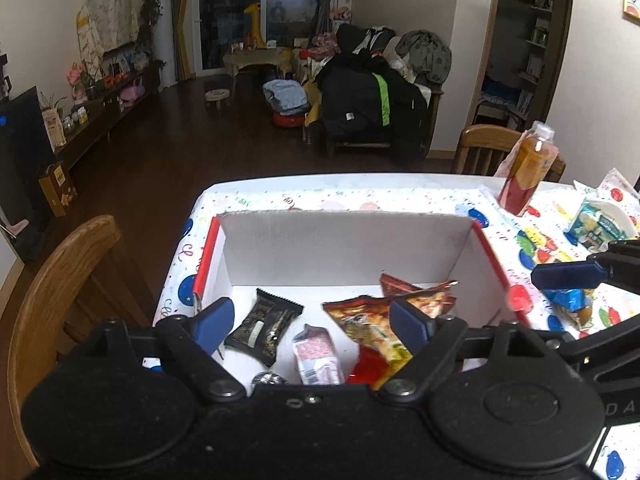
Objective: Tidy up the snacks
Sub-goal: 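Lower both snacks into the red box and open both grippers, then withdraw both grippers from the box back over the snack pile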
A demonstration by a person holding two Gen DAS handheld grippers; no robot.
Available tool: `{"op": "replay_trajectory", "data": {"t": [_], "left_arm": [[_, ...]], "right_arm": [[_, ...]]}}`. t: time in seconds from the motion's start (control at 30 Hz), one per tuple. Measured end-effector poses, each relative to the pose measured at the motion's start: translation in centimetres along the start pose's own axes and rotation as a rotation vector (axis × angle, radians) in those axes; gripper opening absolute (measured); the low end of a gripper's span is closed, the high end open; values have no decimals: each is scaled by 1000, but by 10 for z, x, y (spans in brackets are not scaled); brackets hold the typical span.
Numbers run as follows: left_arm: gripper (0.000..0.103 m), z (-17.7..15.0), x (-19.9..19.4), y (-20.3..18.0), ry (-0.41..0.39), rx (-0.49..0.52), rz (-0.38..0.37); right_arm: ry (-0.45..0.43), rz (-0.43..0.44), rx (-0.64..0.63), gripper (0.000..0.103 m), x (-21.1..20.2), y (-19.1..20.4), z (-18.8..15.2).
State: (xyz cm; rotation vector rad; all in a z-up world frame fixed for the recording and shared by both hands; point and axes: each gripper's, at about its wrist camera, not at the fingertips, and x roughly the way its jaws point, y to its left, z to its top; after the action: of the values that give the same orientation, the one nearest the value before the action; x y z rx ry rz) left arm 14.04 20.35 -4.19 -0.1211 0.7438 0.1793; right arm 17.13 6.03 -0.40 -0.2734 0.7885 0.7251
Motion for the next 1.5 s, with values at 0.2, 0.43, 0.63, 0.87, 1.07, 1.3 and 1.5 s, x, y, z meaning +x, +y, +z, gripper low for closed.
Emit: {"op": "replay_trajectory", "data": {"t": [0.2,0.43,0.63,0.87,1.07,1.3,1.5], "left_arm": [[87,1,-17,-18,-30,5,-33],[90,0,-34,-52,-74,42,-58],[93,-2,-41,-83,-83,64,-101],[102,-7,-43,-123,-100,89,-142],[103,-8,-39,-158,-120,86,-163],[103,-5,-23,-197,-109,75,-194],[103,-1,-1,-231,-94,76,-166]], "right_arm": [[-41,3,19,89,-26,-16,-10],[-75,4,58,99,-56,-45,-25],[-93,9,81,102,-82,-74,-44],[-107,-14,107,102,-109,-117,-76],[-119,-77,132,102,-128,-157,-101],[-92,-126,196,102,-131,-209,-125],[-68,-153,205,102,-125,-239,-141]]}}
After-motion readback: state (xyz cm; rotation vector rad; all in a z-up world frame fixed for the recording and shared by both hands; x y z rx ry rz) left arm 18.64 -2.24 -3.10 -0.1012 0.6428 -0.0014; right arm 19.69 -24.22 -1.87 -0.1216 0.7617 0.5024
